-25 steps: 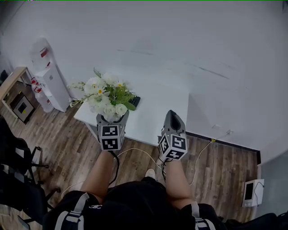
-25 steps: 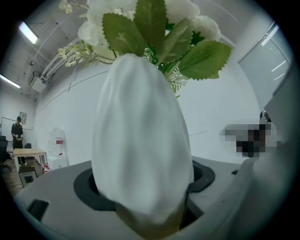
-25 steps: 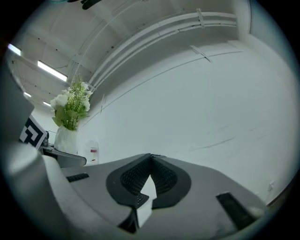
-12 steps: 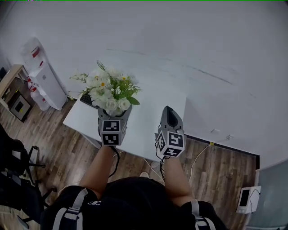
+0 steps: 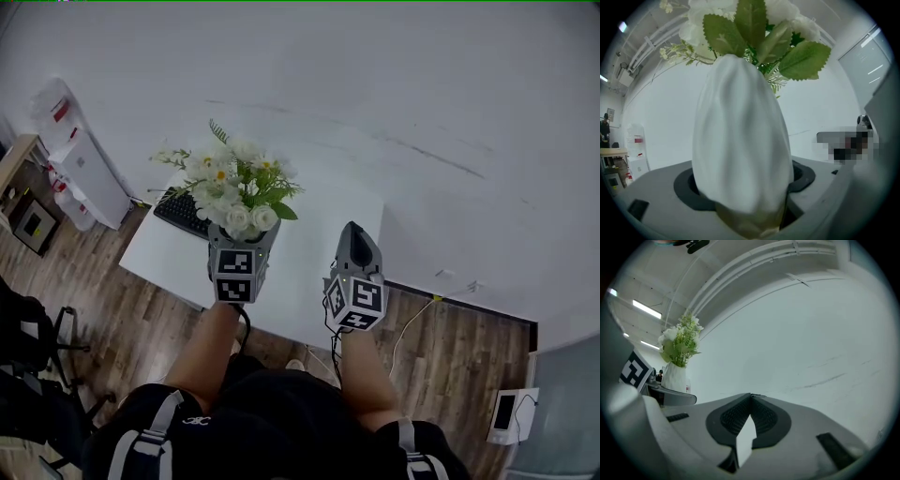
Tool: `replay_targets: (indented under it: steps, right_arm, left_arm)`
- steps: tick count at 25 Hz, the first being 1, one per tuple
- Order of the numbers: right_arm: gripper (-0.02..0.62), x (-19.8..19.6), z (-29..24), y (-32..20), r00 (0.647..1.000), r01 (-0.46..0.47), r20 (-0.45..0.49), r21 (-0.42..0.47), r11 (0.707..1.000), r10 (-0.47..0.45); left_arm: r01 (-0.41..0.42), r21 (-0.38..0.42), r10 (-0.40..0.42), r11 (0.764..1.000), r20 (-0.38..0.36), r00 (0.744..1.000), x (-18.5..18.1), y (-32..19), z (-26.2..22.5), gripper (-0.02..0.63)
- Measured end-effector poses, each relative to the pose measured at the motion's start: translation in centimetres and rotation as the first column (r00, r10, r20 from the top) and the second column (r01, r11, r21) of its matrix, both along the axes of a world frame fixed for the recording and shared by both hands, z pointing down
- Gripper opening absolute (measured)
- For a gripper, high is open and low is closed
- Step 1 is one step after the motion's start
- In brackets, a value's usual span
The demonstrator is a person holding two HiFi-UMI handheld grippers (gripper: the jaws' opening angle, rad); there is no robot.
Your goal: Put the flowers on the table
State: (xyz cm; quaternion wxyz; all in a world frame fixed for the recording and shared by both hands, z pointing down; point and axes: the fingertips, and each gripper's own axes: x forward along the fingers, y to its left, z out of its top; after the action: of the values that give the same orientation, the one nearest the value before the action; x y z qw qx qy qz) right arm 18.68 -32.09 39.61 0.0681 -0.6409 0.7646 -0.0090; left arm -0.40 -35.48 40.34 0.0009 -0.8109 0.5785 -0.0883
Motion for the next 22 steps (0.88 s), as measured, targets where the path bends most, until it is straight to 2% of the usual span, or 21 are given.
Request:
replay_targets:
  steps: [5, 15, 22]
  right_arm:
    - [0.002, -1.8, 0.5, -3.6, 0.999, -0.014, -0.040, -0.014, 1.000, 0.013]
    - [0.003, -3.8, 1.2, -6.9, 0.993, -0.100, -0.062, -0.018, 0.995, 0.099]
    - [0.003, -3.7, 2.6, -10.3, 0.982, -0.181, -0.069, -0.062, 0.982, 0.177]
  left_arm:
    - [-0.044, -0.055, 0.043, 0.998, -0.018, 0.999, -0.5, -4.2, 1.9, 0.397]
    - [-0.175, -0.068, 0.175, 0.982, -0.015, 0.985, -0.8, -10.2, 3.4, 0.397]
    - [-0.244, -0.074, 0.244, 0.967, -0.013, 0.970, -0.5, -17.1, 5.5, 0.397]
